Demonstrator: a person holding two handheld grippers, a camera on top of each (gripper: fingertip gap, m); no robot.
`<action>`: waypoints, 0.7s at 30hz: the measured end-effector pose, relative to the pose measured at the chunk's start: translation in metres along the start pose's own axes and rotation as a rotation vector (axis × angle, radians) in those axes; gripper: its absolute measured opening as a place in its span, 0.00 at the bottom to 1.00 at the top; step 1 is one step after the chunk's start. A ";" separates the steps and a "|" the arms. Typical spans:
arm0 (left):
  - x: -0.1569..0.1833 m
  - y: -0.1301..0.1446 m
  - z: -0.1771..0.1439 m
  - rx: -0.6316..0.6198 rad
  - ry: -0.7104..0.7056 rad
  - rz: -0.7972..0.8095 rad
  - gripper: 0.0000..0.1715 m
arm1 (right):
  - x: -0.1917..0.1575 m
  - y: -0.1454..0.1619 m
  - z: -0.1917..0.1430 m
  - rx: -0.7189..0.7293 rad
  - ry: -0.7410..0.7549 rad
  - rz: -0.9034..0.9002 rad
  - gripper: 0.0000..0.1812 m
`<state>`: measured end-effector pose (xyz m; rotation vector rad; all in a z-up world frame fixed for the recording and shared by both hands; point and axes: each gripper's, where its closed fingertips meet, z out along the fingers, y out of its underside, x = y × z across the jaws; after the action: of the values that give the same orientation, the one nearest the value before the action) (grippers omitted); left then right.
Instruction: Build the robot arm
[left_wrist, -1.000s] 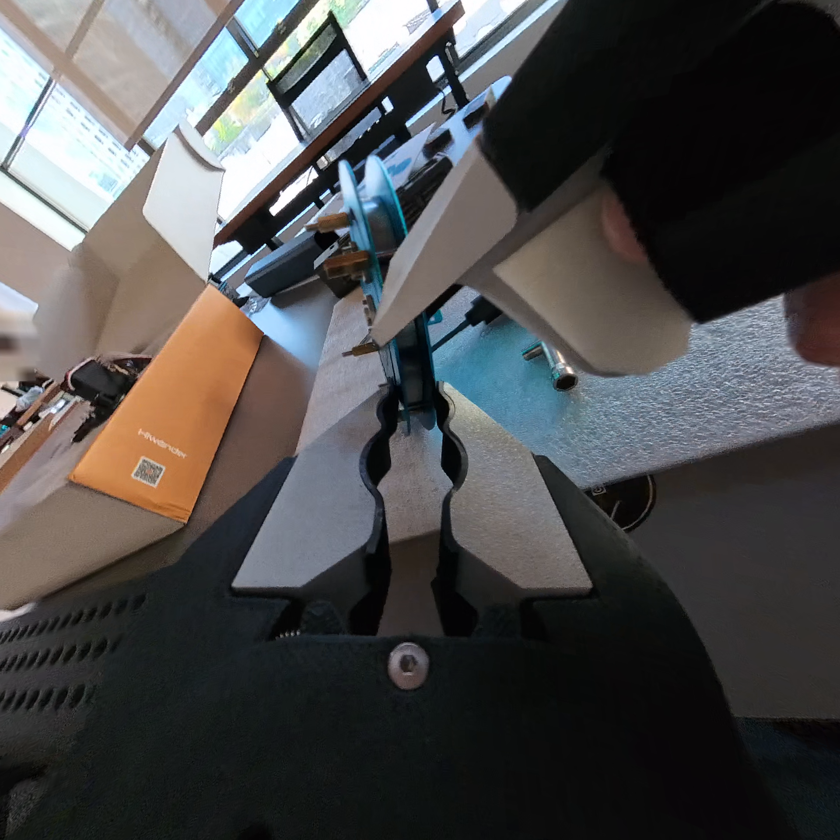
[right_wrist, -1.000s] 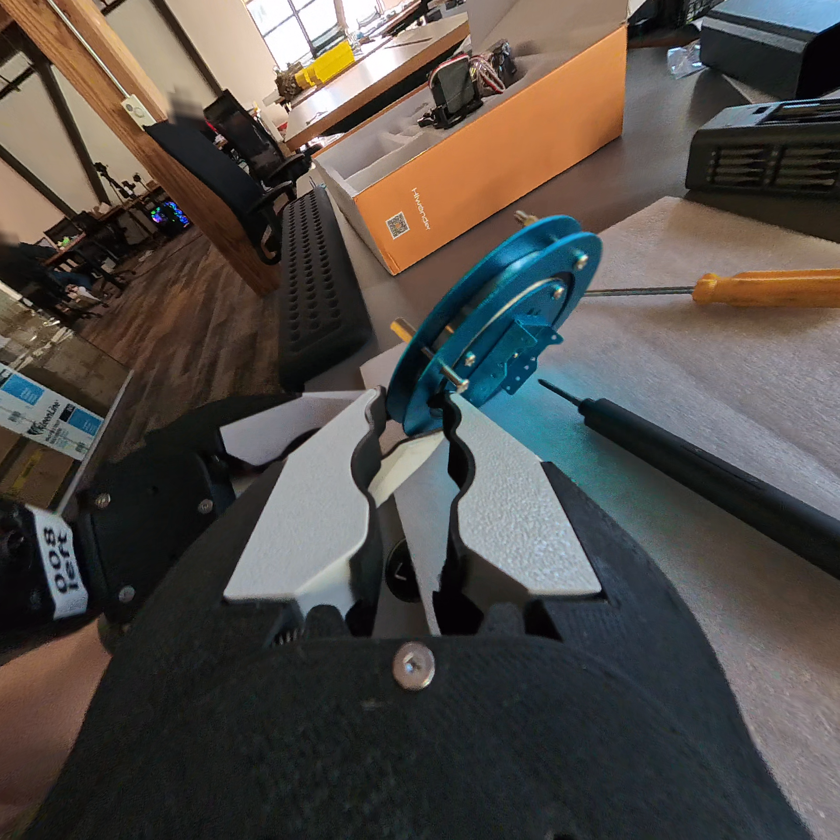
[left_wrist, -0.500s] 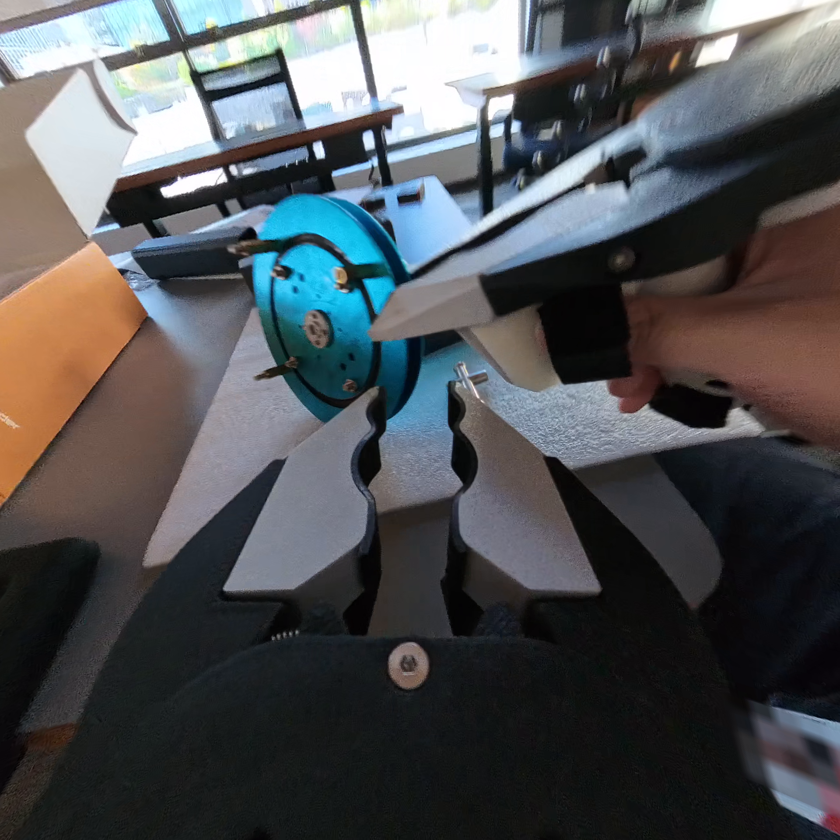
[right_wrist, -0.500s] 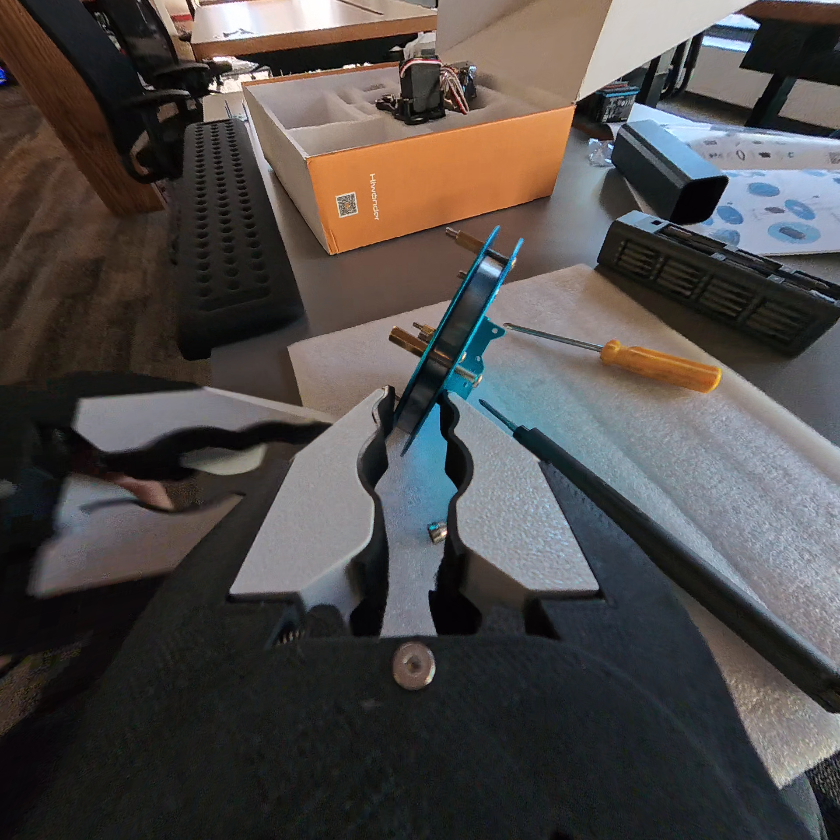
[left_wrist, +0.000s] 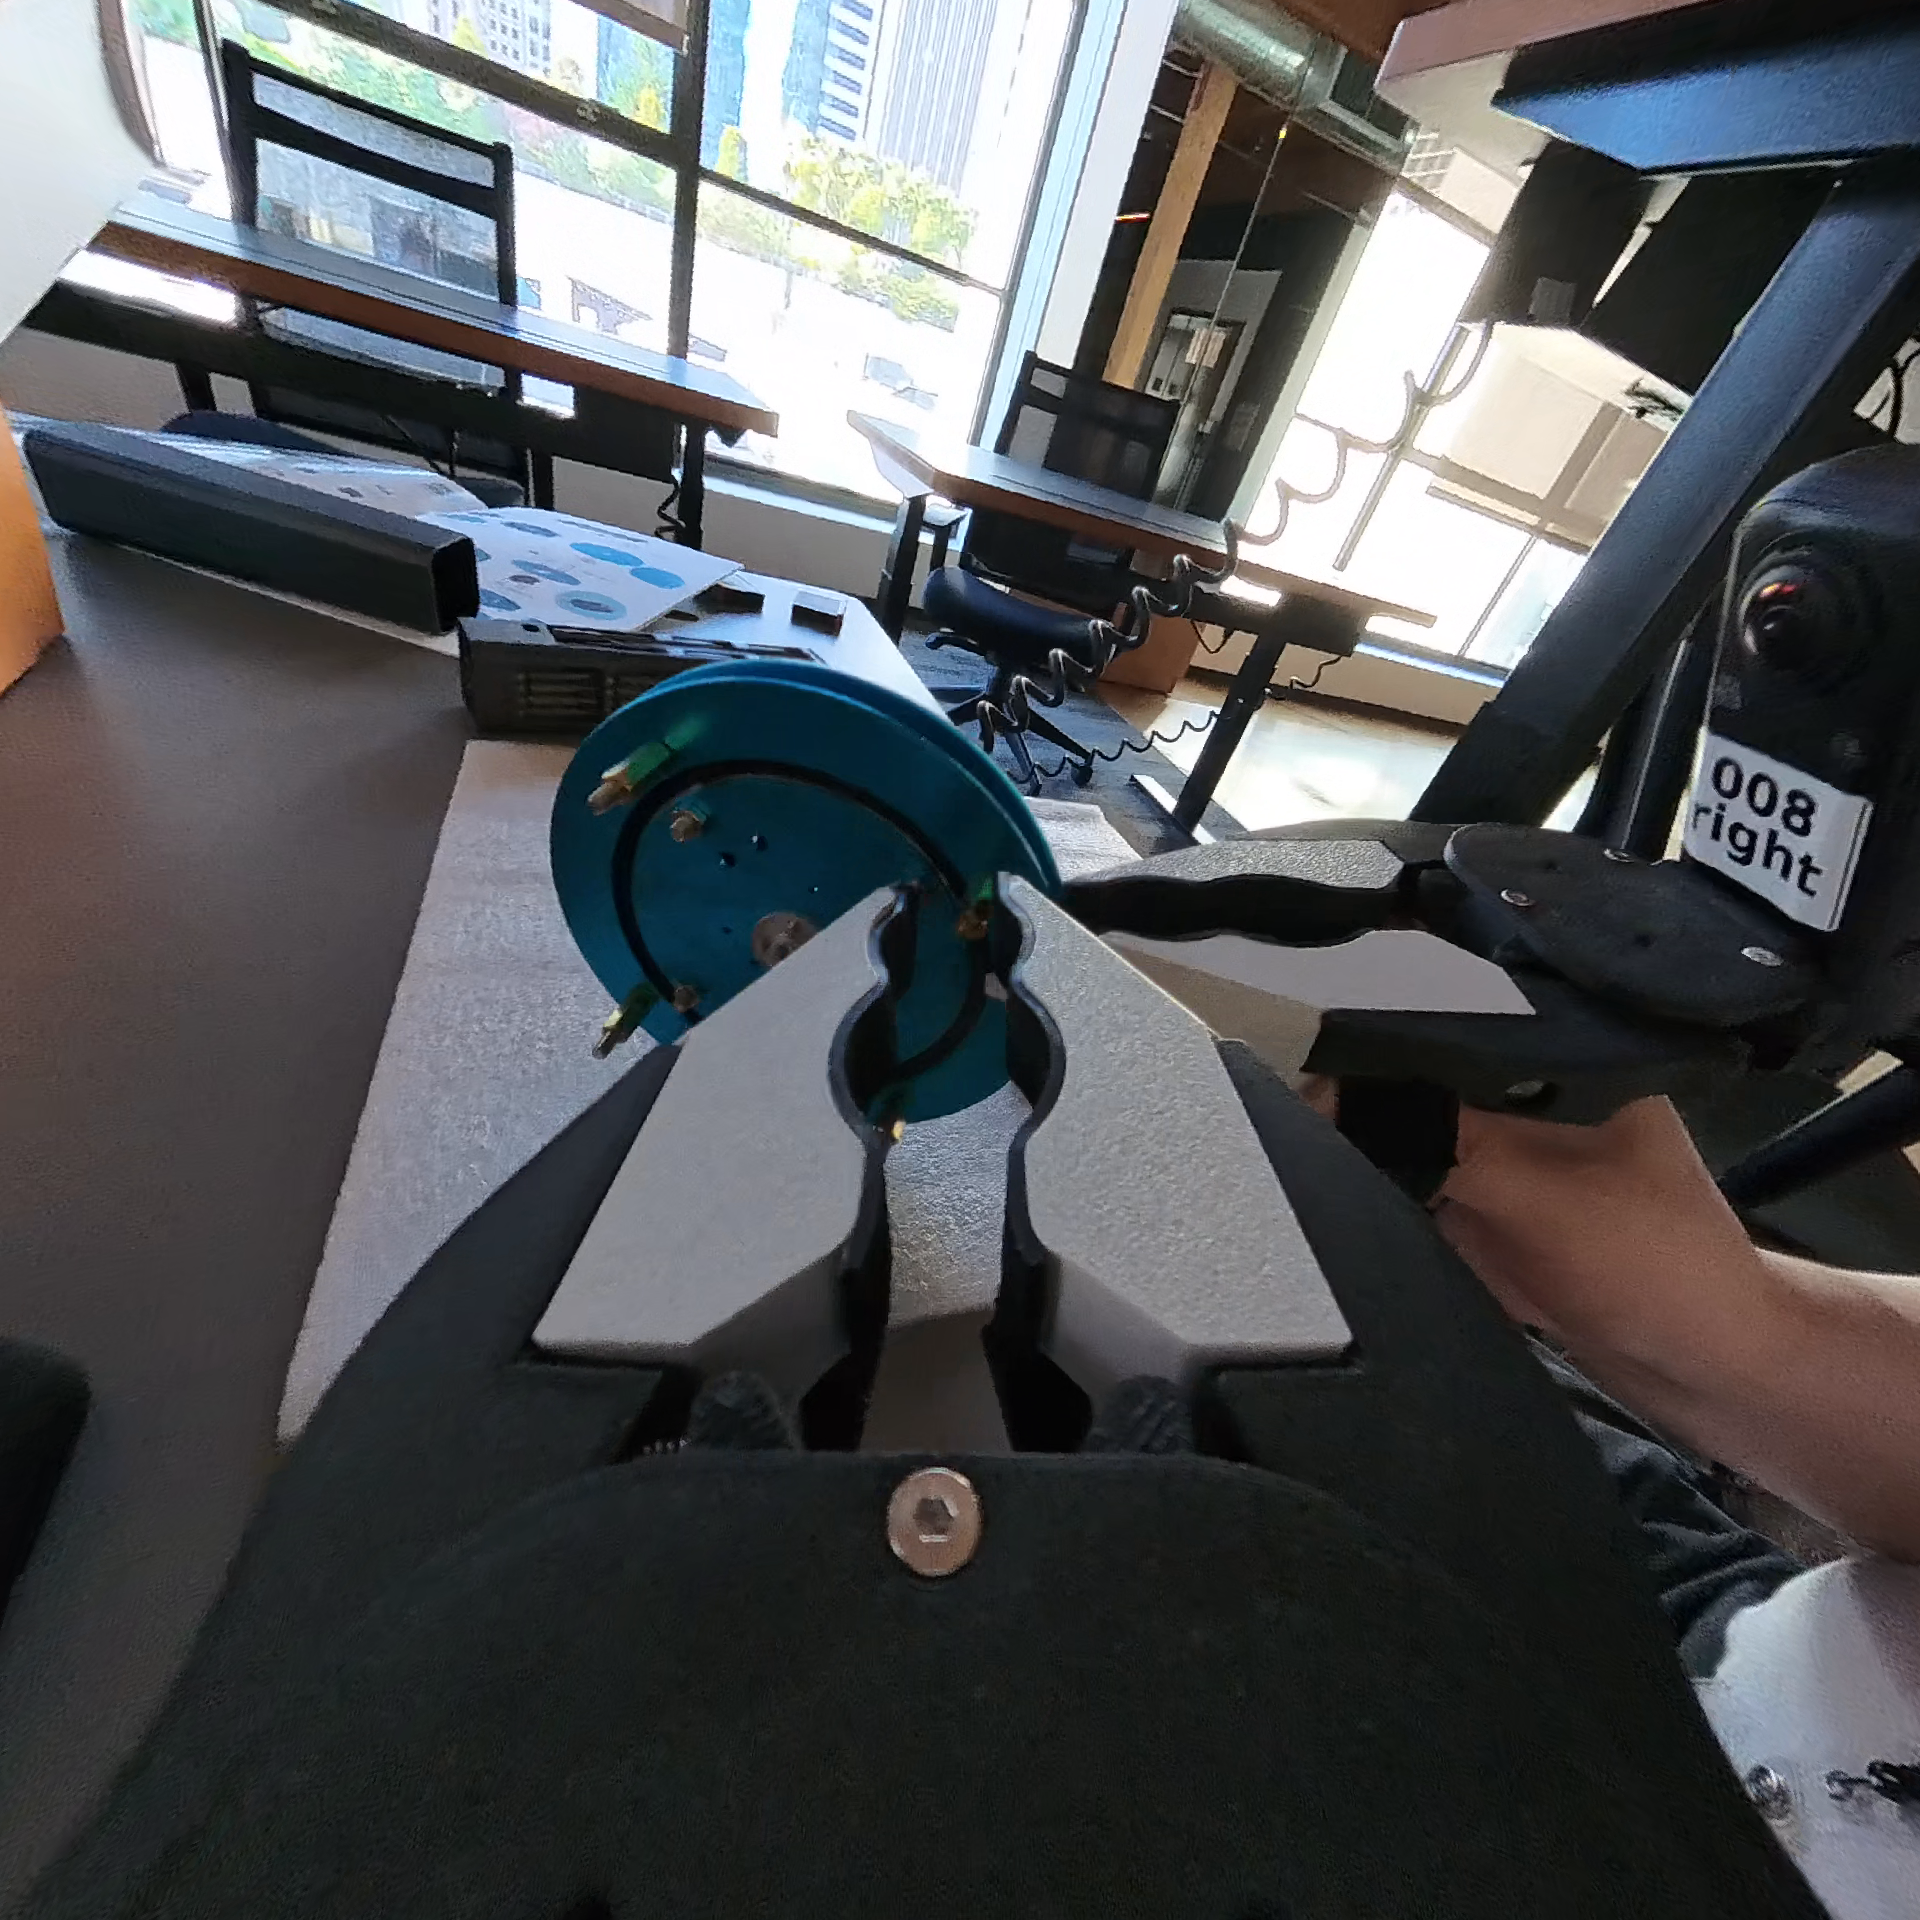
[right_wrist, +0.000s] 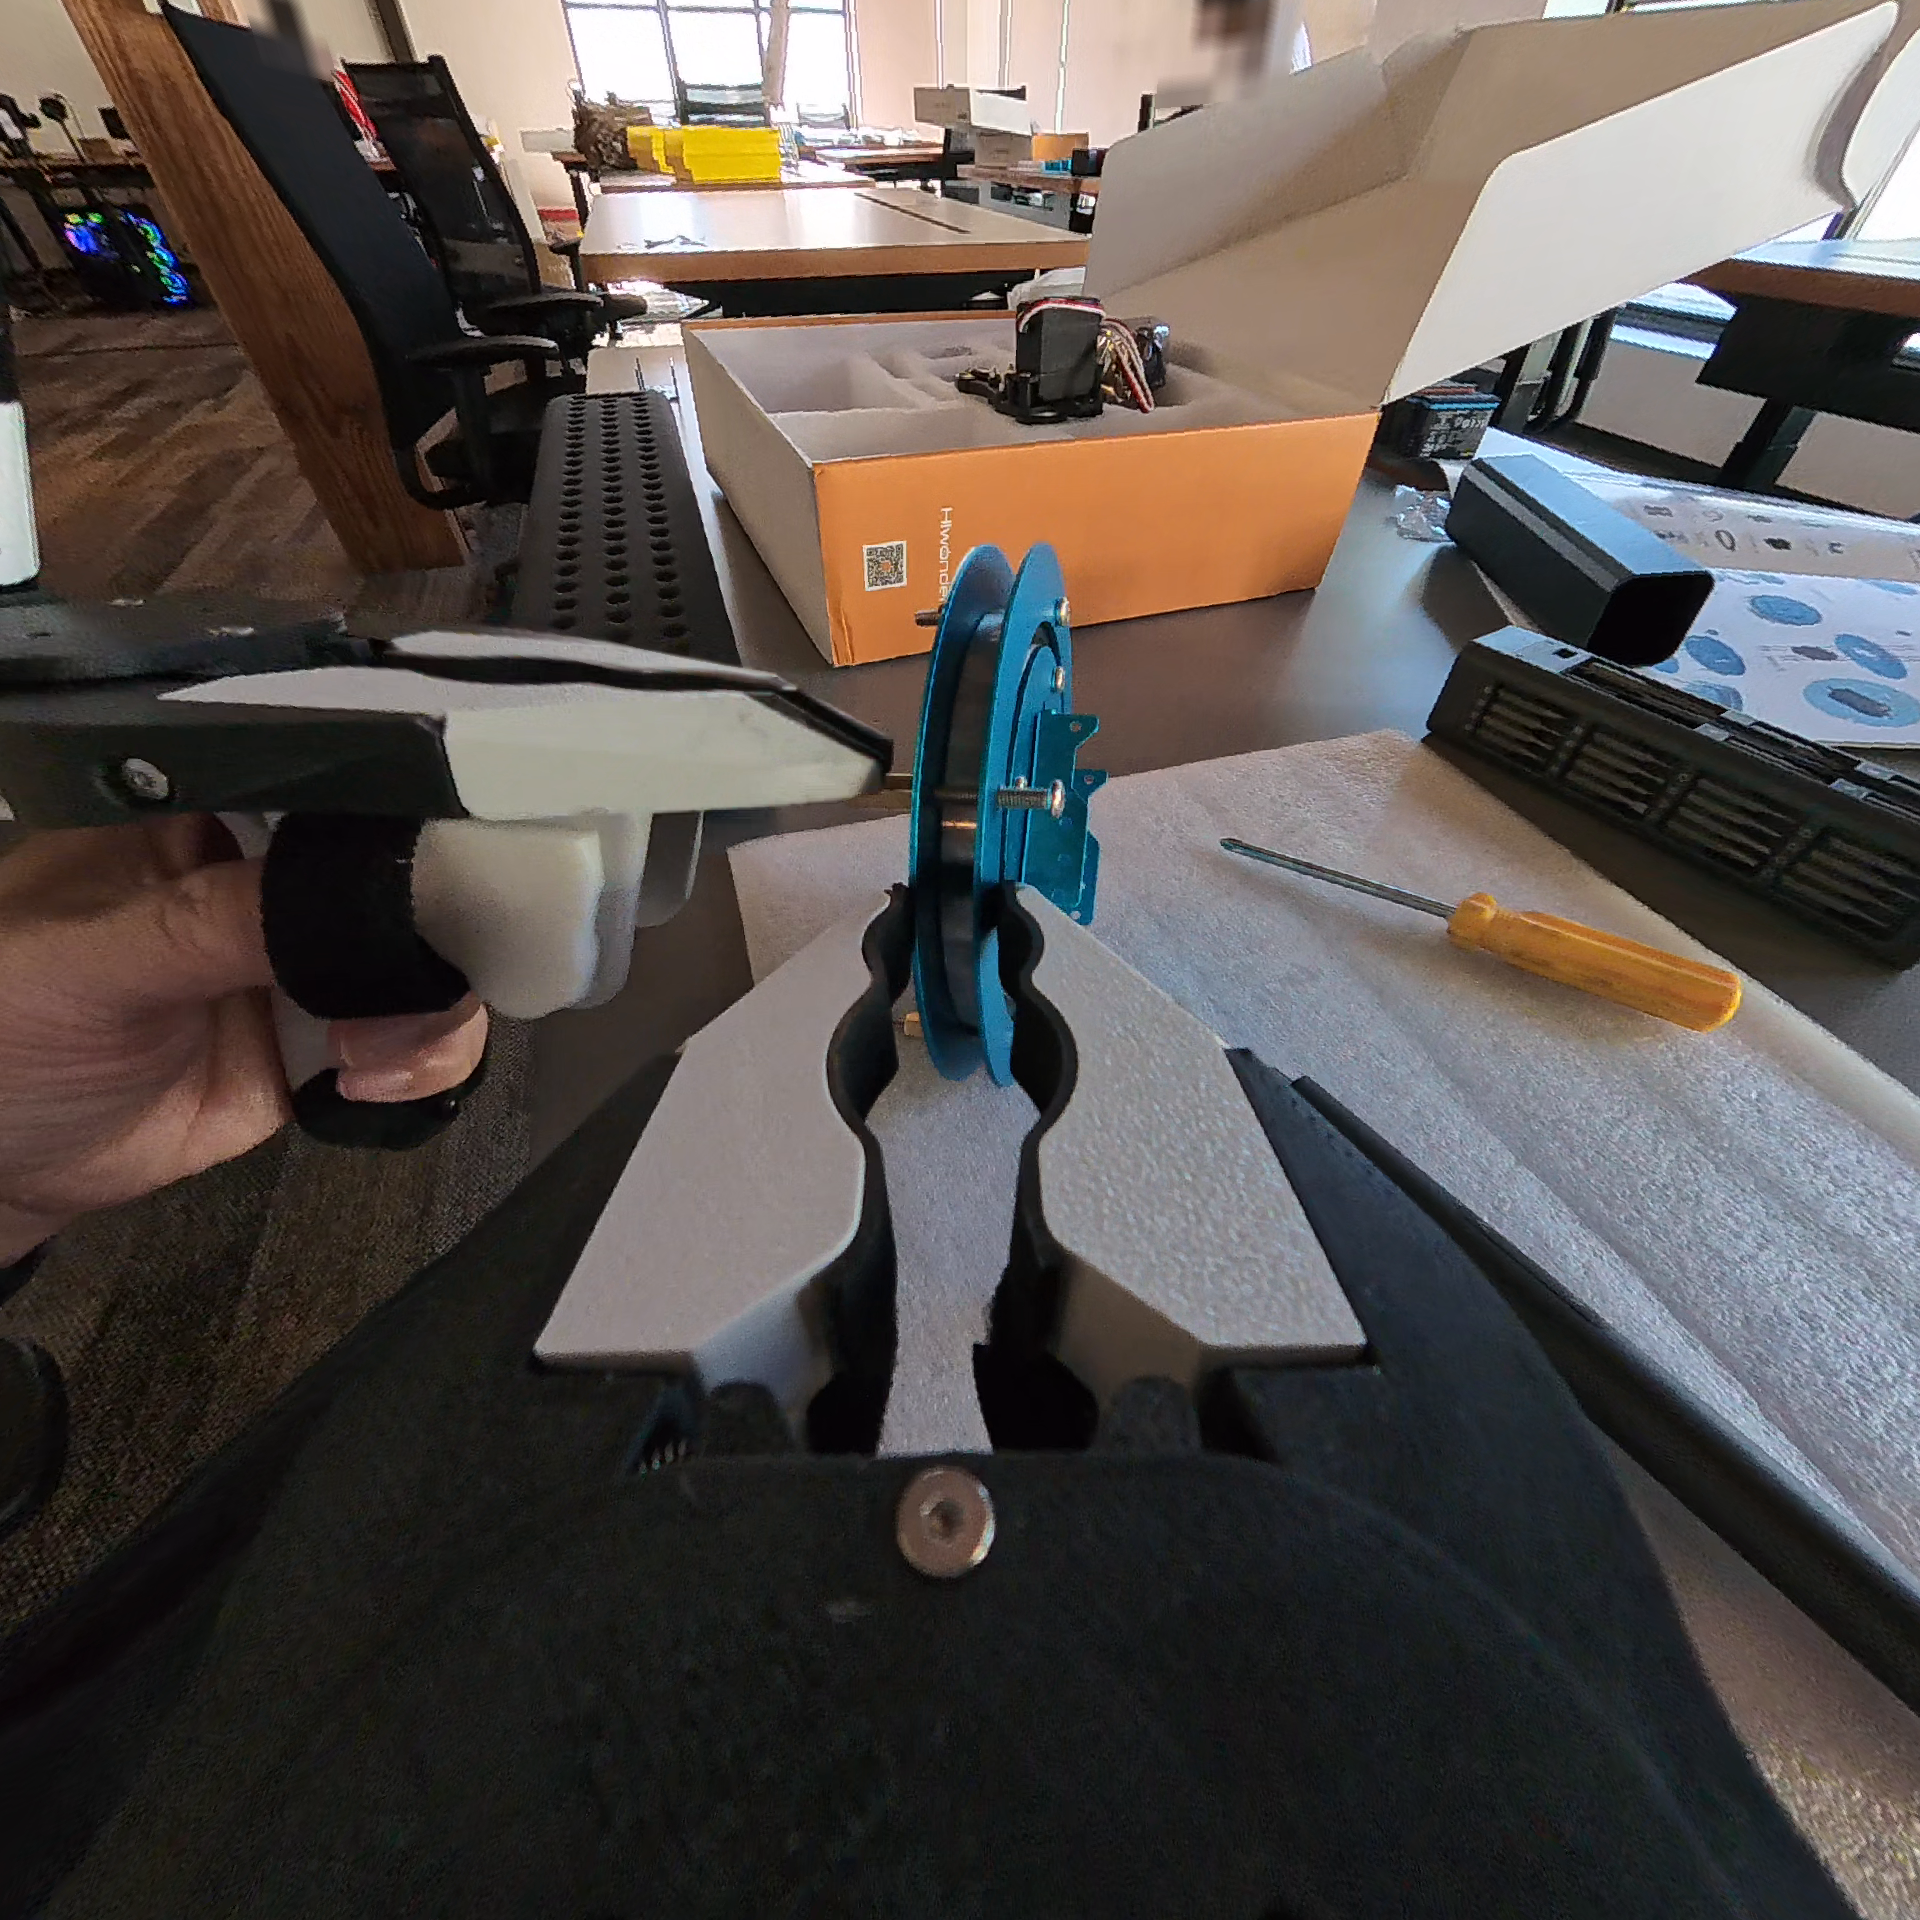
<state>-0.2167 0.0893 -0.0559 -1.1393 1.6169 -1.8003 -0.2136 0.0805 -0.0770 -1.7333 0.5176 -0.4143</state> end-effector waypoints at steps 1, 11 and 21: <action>0.000 0.002 0.000 0.002 0.000 -0.007 0.08 | 0.000 0.000 0.000 0.002 0.002 -0.005 0.08; 0.011 0.004 0.010 0.038 0.045 -0.073 0.05 | 0.005 0.004 -0.005 0.009 -0.001 0.035 0.08; 0.011 0.005 0.008 0.066 0.084 -0.107 0.02 | 0.002 0.001 -0.010 0.040 -0.047 0.046 0.10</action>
<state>-0.2177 0.0748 -0.0583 -1.1541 1.5569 -1.9788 -0.2174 0.0713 -0.0760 -1.6856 0.5111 -0.3475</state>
